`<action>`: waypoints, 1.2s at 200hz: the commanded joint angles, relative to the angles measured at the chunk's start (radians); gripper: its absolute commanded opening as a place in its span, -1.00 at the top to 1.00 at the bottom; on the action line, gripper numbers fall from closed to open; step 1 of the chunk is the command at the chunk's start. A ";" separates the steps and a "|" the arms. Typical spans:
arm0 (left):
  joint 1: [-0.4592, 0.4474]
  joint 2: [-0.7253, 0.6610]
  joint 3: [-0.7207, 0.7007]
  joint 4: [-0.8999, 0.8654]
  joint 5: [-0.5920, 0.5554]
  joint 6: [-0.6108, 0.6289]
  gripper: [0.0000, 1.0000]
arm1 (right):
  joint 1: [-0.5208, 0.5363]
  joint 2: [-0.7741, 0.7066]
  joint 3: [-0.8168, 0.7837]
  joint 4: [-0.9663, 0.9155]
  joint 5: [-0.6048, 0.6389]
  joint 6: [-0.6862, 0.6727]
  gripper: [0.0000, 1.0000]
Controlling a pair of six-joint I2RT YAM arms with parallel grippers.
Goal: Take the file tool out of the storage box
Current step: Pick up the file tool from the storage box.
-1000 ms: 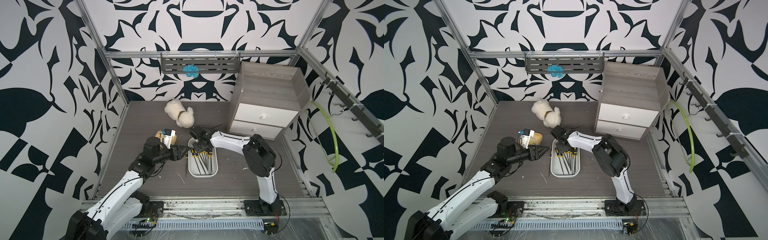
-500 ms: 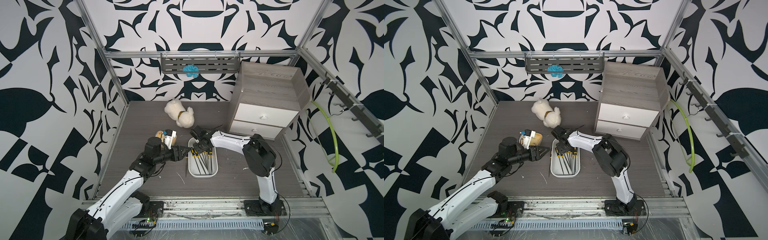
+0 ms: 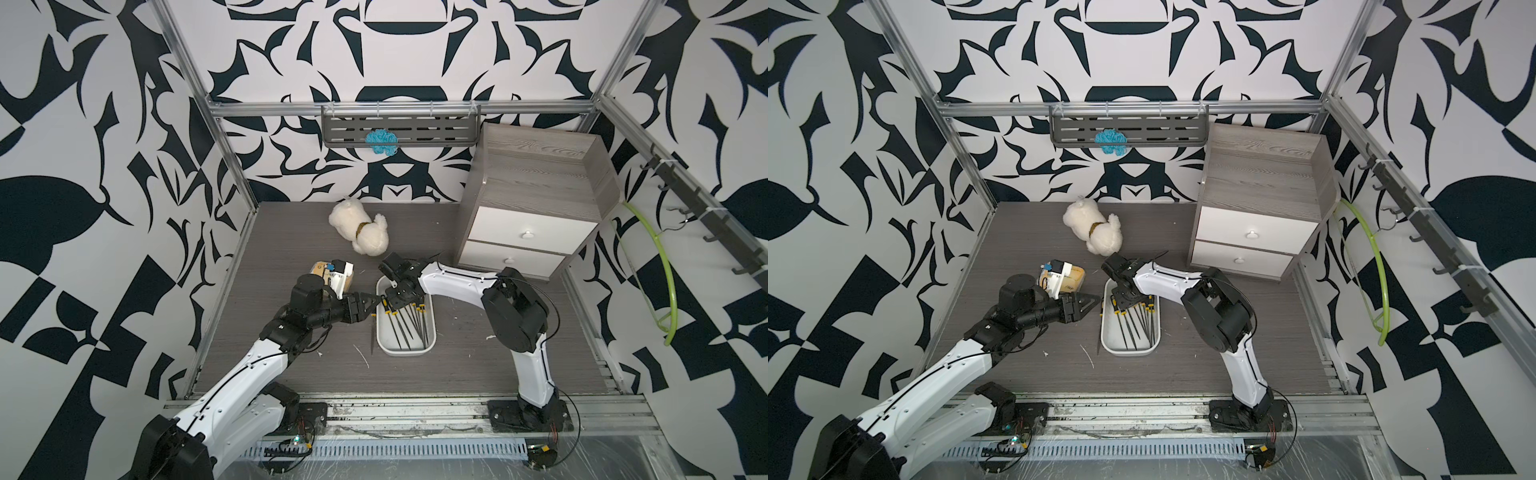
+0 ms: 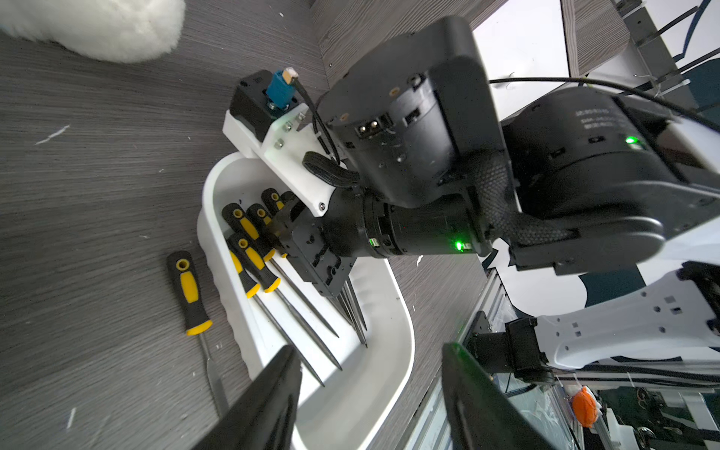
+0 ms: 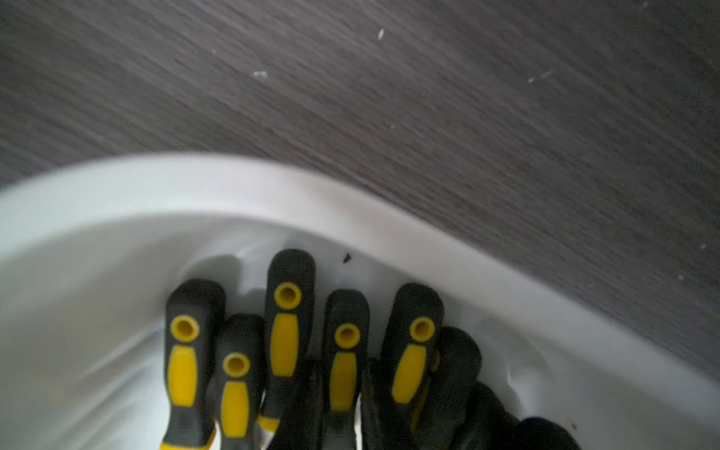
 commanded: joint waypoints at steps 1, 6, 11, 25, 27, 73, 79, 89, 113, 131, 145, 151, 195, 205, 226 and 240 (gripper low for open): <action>-0.004 -0.005 0.010 -0.006 -0.003 0.015 -0.26 | 0.005 0.020 0.012 -0.060 -0.012 0.016 0.66; -0.004 -0.004 0.010 -0.006 -0.002 0.015 -0.26 | 0.005 0.022 0.012 -0.060 -0.013 0.015 0.64; -0.004 -0.002 0.010 -0.006 -0.002 0.015 -0.26 | 0.004 0.025 0.014 -0.062 -0.015 0.016 0.60; -0.005 0.001 0.012 -0.005 -0.002 0.015 -0.26 | 0.005 0.041 0.029 -0.083 -0.014 0.015 0.55; -0.005 0.002 0.012 -0.005 -0.003 0.015 -0.26 | 0.005 0.042 0.032 -0.085 -0.014 0.014 0.55; -0.007 0.000 0.013 -0.005 -0.001 0.015 -0.27 | 0.004 0.026 0.034 -0.077 -0.019 0.018 0.79; -0.007 -0.002 0.013 -0.003 -0.001 0.015 -0.27 | 0.004 0.007 0.032 -0.066 -0.027 0.018 0.81; -0.007 -0.006 0.012 -0.003 0.001 0.015 -0.27 | 0.005 -0.030 0.020 -0.035 -0.049 0.015 0.85; -0.007 -0.011 0.010 -0.002 0.003 0.015 -0.27 | 0.004 -0.098 0.018 0.020 -0.110 0.011 0.90; -0.007 -0.013 0.010 -0.002 0.001 0.014 -0.28 | 0.004 -0.131 0.044 0.016 -0.094 0.006 0.95; -0.007 -0.011 0.008 0.004 0.005 0.009 -0.27 | 0.003 -0.157 0.057 0.012 -0.087 -0.003 0.95; -0.007 -0.011 0.006 0.009 0.009 0.006 -0.27 | -0.001 -0.169 0.056 0.017 -0.093 -0.004 0.95; -0.008 -0.003 -0.016 0.084 0.052 -0.033 -0.27 | -0.028 -0.251 0.011 0.075 -0.123 0.007 0.98; -0.008 0.011 -0.035 0.154 0.088 -0.062 -0.28 | -0.044 -0.280 -0.021 0.124 -0.177 0.030 1.00; -0.023 0.064 -0.071 0.328 0.155 -0.114 -0.39 | -0.083 -0.361 -0.092 0.236 -0.290 0.122 1.00; -0.037 0.101 -0.078 0.408 0.192 -0.129 -0.43 | -0.097 -0.412 -0.114 0.287 -0.300 0.158 1.00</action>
